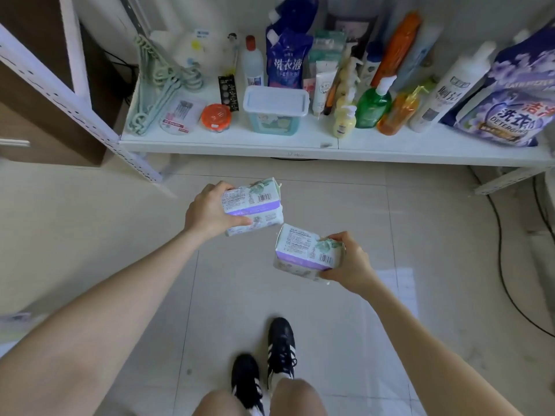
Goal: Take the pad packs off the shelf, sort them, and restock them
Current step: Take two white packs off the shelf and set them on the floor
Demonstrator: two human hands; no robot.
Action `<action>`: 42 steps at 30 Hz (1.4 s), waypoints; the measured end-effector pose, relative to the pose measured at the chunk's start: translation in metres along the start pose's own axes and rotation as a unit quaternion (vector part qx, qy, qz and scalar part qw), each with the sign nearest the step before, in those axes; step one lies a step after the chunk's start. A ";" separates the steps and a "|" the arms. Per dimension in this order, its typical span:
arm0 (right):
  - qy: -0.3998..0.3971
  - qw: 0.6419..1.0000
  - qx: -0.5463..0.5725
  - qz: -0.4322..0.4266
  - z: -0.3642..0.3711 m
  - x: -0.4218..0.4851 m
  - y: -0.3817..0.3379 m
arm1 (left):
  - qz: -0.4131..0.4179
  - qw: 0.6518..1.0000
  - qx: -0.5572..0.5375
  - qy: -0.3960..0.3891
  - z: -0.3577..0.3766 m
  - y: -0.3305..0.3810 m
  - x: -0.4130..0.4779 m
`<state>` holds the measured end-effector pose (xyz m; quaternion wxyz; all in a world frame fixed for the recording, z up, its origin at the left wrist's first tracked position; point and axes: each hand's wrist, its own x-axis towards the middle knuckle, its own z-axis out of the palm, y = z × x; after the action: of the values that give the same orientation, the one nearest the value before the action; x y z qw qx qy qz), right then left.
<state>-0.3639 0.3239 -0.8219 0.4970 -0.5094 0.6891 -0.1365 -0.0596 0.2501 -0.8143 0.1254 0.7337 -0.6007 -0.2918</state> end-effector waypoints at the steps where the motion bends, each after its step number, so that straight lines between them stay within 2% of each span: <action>1: -0.003 1.000 -0.006 0.002 0.007 0.015 0.009 | 0.000 1.000 -0.003 -0.003 0.014 -0.009 0.013; 14: -0.008 1.000 -0.029 0.003 0.110 0.211 0.152 | 0.054 0.998 0.000 -0.028 0.206 -0.129 0.166; 27: 0.000 0.998 -0.041 -0.046 0.178 0.309 0.234 | 0.107 0.989 -0.020 -0.100 0.314 -0.204 0.246; 29: 0.003 0.998 -0.039 -0.051 0.187 0.311 0.240 | 0.094 0.987 -0.055 -0.117 0.320 -0.215 0.247; 31: 0.005 0.998 -0.024 -0.055 0.196 0.312 0.243 | 0.047 0.981 -0.128 -0.135 0.322 -0.221 0.245; 37: -0.018 0.998 0.017 -0.063 0.213 0.317 0.231 | -0.076 0.936 -0.304 -0.162 0.320 -0.227 0.234; 42: -0.031 0.997 0.034 -0.066 0.227 0.328 0.213 | -0.113 0.931 -0.304 -0.167 0.325 -0.221 0.229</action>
<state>-0.2931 0.2161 -1.2557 0.5253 -0.5401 0.6333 -0.1766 -0.0442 0.1403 -1.2554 0.2065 0.6643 -0.4090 -0.5906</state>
